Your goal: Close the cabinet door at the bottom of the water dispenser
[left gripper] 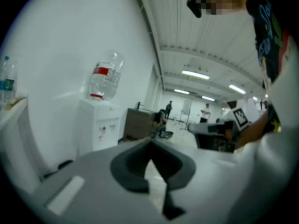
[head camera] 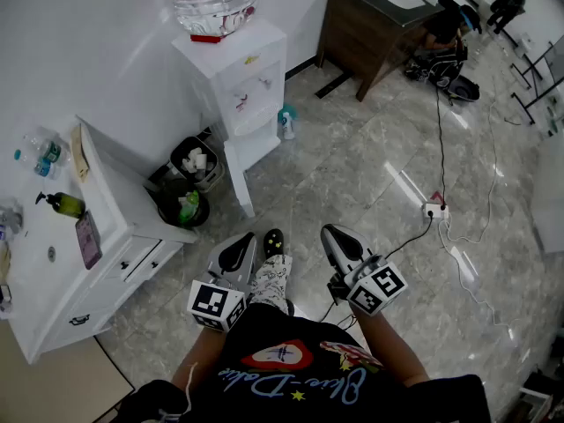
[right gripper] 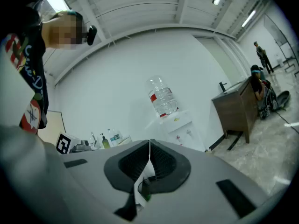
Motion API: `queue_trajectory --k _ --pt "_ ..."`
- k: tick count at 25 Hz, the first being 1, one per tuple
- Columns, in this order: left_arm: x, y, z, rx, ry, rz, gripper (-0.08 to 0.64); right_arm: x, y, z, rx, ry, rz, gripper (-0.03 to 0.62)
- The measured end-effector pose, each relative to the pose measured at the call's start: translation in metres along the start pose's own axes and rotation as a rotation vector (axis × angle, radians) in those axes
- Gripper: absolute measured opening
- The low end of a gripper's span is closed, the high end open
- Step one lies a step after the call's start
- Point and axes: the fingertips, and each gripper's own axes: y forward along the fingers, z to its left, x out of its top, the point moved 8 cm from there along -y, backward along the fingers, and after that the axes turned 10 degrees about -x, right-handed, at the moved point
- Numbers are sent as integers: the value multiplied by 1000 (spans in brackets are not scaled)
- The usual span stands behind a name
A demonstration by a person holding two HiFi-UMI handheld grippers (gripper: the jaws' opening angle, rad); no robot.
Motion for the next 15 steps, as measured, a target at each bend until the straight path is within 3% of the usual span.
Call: queue_trajectory --k 9,12,15 --pt "43 110 108 -58 19 0 -3 41 160 -64 41 -39 53 17" --pt "43 134 136 -68 23 9 -3 44 200 -73 45 -37 52 17" --pt "30 157 156 -30 -22 37 -3 28 226 -88 29 -1 85 17"
